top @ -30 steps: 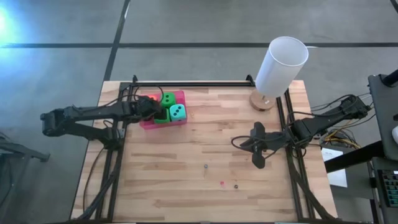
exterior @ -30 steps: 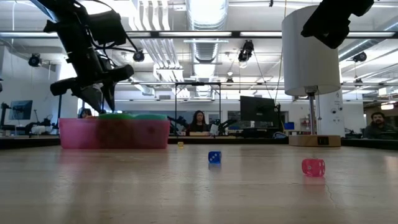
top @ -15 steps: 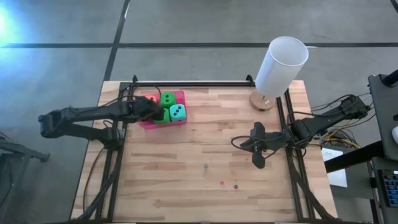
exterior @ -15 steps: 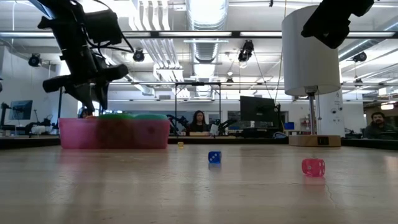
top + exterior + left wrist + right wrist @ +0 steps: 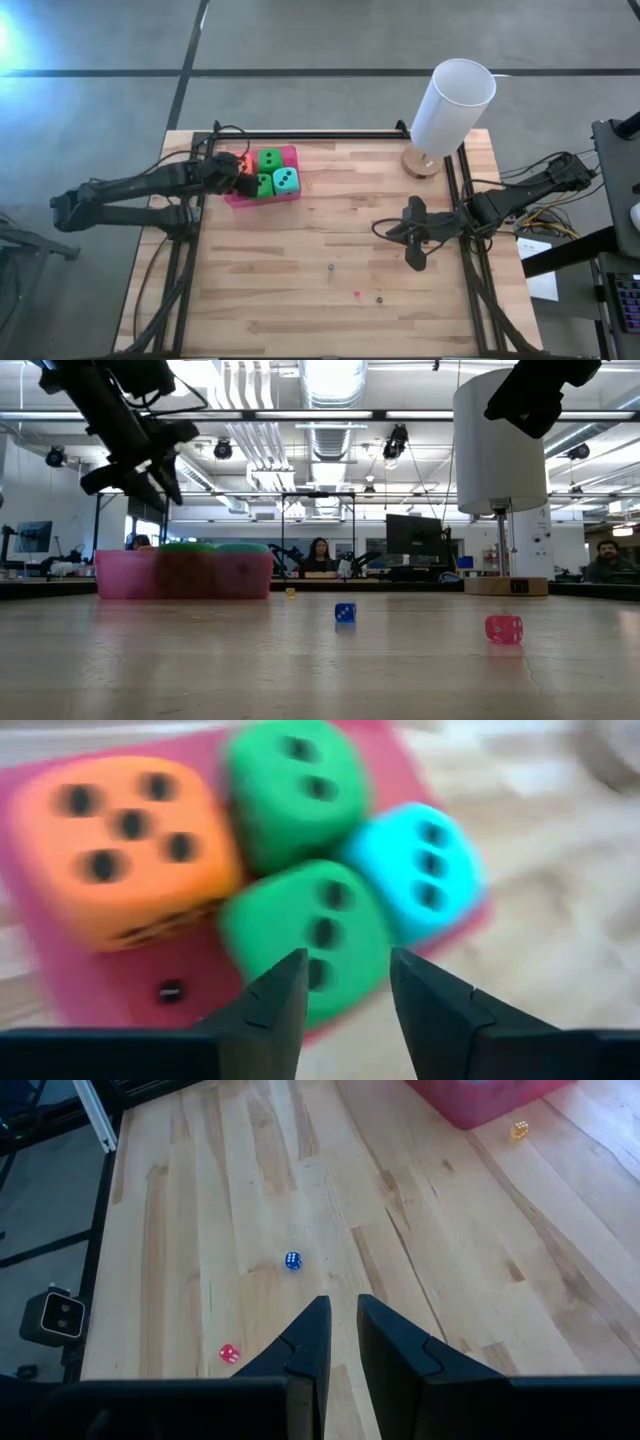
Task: Pick & Place Dice
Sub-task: Put the small blue dice into the red bin
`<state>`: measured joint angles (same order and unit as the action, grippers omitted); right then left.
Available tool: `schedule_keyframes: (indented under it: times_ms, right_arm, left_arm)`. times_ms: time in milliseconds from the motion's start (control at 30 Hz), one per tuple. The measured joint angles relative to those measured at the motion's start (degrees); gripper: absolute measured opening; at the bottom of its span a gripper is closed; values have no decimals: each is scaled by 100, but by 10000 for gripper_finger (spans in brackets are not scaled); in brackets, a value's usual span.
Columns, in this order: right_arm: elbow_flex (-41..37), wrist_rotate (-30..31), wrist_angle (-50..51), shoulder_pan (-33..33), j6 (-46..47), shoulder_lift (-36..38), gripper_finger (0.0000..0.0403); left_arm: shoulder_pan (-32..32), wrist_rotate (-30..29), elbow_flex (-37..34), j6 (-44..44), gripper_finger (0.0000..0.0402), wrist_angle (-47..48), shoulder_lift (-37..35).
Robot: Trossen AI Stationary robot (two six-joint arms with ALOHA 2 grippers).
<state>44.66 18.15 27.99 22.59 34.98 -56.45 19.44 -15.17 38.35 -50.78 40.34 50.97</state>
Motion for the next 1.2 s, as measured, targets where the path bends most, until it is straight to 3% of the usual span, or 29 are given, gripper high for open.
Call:
schedule_keyframes:
  times_ms: [200,367,700,933,1200]
  right_arm:
    - [0,-19,0,2,-39,0,52]
    - [0,-82,4,2,-44,0,52]
    - [-70,-115,7,4,-32,1,52]
    - [-560,-1766,-15,124,259,-86,52]
    - [-870,-2506,-488,654,361,-1078,52]
  left_arm:
    - [-150,1555,-2,1075,138,-816,-12]
    - [-746,2265,-11,1861,130,-1787,52]
    - [-2670,2307,-4,2929,128,-3778,992]
    - [-2760,2202,0,2645,125,-3786,1640]
    - [-2760,2205,0,2492,126,-3799,1743]
